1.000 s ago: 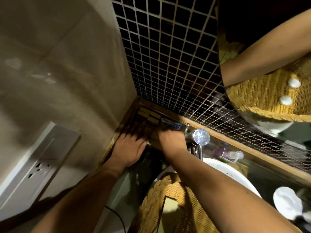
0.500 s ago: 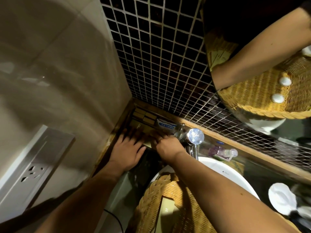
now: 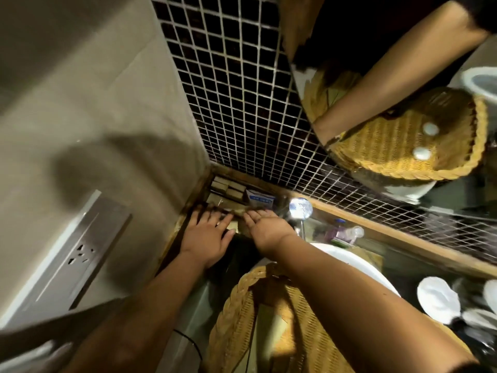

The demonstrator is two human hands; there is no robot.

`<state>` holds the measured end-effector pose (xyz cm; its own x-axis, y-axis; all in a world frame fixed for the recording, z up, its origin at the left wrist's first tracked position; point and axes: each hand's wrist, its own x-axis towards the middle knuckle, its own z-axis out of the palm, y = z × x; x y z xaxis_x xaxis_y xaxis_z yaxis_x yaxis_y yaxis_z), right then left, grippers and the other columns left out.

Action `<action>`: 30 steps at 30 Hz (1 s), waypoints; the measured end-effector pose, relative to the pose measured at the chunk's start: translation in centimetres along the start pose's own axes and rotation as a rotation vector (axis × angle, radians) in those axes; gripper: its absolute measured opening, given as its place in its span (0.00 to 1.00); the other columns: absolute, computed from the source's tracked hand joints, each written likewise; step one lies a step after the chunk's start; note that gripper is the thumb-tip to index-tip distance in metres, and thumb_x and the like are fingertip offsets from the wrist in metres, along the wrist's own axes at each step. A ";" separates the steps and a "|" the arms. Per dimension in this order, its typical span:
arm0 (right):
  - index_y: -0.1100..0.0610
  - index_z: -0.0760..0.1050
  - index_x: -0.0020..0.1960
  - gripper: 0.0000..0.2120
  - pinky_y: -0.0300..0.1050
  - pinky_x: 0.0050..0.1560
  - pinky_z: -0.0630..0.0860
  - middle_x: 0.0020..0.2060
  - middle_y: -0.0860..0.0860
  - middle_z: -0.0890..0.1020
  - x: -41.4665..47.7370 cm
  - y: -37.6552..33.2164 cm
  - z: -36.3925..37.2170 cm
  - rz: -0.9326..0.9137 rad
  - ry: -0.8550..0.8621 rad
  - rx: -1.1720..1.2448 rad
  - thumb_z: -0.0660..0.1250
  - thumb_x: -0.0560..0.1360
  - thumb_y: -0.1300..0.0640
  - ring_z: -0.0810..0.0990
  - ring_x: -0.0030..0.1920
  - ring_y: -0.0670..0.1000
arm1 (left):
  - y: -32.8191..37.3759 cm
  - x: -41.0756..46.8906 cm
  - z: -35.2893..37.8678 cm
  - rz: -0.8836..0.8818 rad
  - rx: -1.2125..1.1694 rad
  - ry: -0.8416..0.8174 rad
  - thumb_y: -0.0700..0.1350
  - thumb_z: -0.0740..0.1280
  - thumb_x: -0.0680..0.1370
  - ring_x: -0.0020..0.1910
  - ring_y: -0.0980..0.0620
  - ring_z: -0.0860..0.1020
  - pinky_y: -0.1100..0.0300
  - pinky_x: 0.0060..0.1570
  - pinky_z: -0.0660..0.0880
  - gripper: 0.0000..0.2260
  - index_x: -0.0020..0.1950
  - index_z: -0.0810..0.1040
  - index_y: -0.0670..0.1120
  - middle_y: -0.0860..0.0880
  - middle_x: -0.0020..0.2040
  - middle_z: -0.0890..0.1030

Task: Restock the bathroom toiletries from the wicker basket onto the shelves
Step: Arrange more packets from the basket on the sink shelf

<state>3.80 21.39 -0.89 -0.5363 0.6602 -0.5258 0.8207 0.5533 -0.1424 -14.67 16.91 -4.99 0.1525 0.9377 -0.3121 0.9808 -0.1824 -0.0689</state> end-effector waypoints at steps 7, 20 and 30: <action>0.58 0.42 0.80 0.39 0.46 0.74 0.41 0.80 0.52 0.44 -7.5 -0.4 -2.8 -0.019 0.063 0.063 0.62 0.80 0.52 0.43 0.79 0.53 | 2.7 -4.5 -4.3 -0.009 0.051 0.069 0.61 0.42 0.81 0.77 0.45 0.57 0.43 0.75 0.46 0.27 0.80 0.53 0.56 0.47 0.78 0.62; 0.52 0.47 0.81 0.27 0.41 0.75 0.43 0.80 0.52 0.49 -20.0 -1.4 7.1 -0.418 0.117 -0.029 0.52 0.84 0.54 0.49 0.79 0.51 | 12.0 -19.8 -4.0 0.258 0.012 0.192 0.54 0.60 0.76 0.61 0.42 0.74 0.46 0.66 0.62 0.18 0.60 0.79 0.46 0.45 0.59 0.79; 0.47 0.55 0.79 0.26 0.54 0.76 0.38 0.80 0.47 0.51 -17.6 -3.2 15.0 -0.509 0.051 -0.089 0.55 0.82 0.50 0.41 0.79 0.53 | 16.1 -24.8 1.5 0.035 0.167 -0.293 0.53 0.69 0.75 0.56 0.45 0.76 0.51 0.54 0.70 0.34 0.77 0.58 0.47 0.46 0.62 0.74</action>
<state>13.59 0.34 -3.78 -0.8738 0.3191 -0.3669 0.4350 0.8503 -0.2964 -2.85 -9.73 0.22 0.1203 0.8095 -0.5747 0.9384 -0.2816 -0.2002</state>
